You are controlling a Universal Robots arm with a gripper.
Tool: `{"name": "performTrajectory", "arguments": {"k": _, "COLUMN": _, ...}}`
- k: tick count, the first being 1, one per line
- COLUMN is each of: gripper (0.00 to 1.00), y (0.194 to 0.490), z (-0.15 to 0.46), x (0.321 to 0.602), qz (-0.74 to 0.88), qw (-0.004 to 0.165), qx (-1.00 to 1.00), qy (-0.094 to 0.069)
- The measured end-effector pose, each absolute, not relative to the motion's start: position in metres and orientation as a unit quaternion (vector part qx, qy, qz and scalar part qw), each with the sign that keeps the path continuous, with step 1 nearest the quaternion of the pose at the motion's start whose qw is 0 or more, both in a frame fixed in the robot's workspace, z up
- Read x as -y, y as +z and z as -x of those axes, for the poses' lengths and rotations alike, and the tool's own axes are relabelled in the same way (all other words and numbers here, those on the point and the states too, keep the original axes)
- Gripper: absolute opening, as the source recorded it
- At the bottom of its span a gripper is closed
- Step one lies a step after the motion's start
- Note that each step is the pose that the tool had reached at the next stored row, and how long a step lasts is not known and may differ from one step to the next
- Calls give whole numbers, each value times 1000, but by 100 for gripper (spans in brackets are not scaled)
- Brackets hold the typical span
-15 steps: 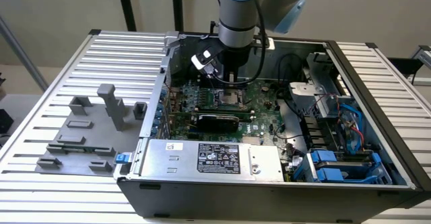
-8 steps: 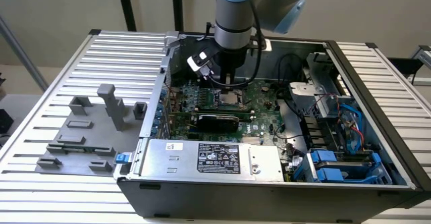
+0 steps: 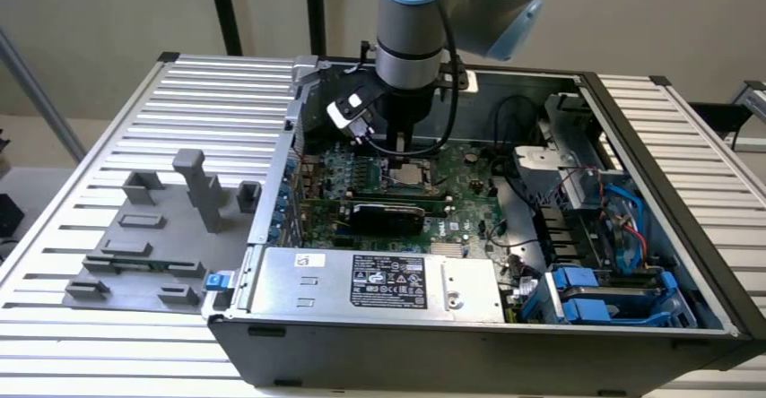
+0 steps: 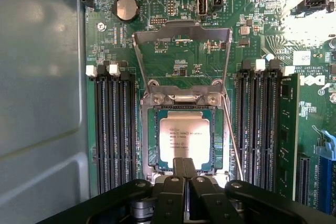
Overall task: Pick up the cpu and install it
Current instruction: 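Close the cpu cover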
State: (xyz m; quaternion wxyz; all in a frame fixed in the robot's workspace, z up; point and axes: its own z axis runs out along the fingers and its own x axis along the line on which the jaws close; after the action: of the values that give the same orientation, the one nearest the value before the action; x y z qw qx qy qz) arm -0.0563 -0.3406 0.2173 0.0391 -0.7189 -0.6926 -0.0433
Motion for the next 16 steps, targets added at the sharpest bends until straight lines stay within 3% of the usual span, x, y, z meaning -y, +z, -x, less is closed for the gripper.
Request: {"name": "performTrajectory", "arguments": {"k": 16, "gripper": 11, "y": 220, "z": 32, "x": 341, "qz": 719, "qw": 40, "qx": 693, "qy": -43}}
